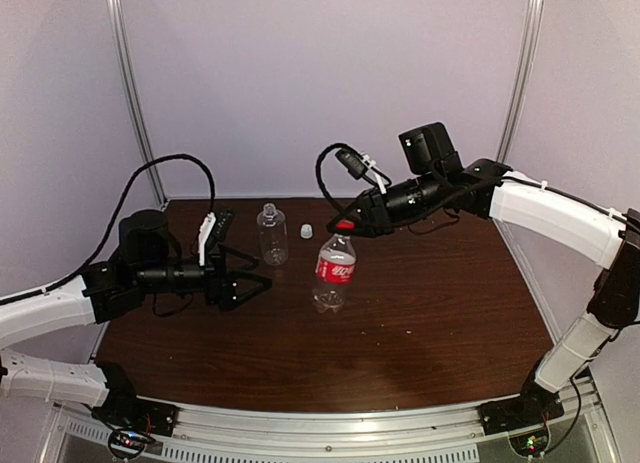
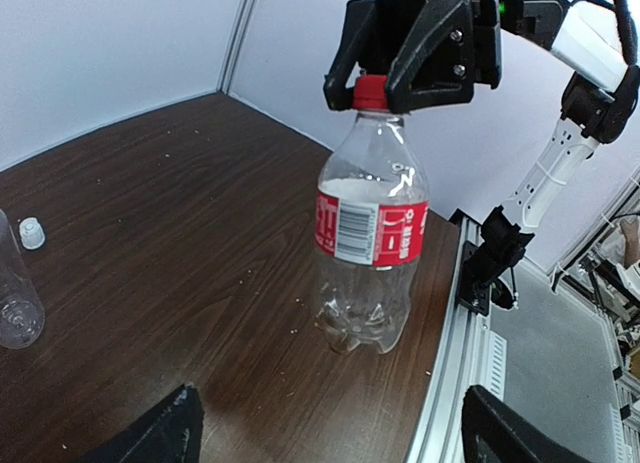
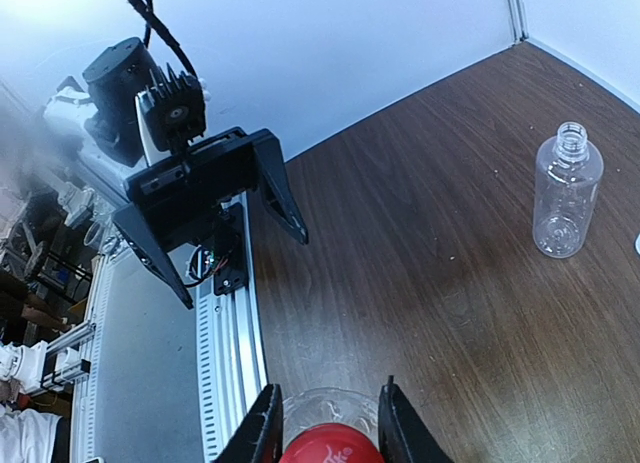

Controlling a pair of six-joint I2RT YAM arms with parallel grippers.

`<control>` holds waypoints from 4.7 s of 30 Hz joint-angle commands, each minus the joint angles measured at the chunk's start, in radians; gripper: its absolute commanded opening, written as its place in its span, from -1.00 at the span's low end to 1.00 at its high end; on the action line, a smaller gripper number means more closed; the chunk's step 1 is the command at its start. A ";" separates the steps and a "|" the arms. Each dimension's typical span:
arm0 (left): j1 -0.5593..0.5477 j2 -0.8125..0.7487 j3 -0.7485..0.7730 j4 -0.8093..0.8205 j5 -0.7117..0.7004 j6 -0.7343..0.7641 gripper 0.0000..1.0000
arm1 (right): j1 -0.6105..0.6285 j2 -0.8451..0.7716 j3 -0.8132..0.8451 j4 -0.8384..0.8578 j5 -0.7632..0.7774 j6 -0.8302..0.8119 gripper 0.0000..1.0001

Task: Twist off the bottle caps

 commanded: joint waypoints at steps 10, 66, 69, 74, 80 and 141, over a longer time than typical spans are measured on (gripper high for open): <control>-0.050 0.164 0.039 0.311 0.140 -0.046 0.85 | 0.057 0.023 0.020 0.135 -0.113 0.088 -1.00; -0.123 0.298 0.082 0.400 0.005 -0.066 -0.44 | 0.146 -0.059 -0.076 0.394 0.279 0.386 0.63; -0.123 0.301 0.091 0.383 -0.015 -0.062 -0.45 | 0.154 -0.043 -0.067 0.365 0.310 0.393 0.62; -0.123 0.298 0.096 0.370 -0.032 -0.054 -0.46 | 0.158 -0.024 -0.071 0.363 0.316 0.398 0.53; -0.123 0.298 0.096 0.360 -0.037 -0.045 -0.47 | 0.159 0.003 -0.080 0.379 0.285 0.408 0.35; -0.125 0.212 -0.061 0.799 0.453 -0.175 -0.54 | 0.150 0.079 -0.109 0.485 -0.577 -0.025 -1.00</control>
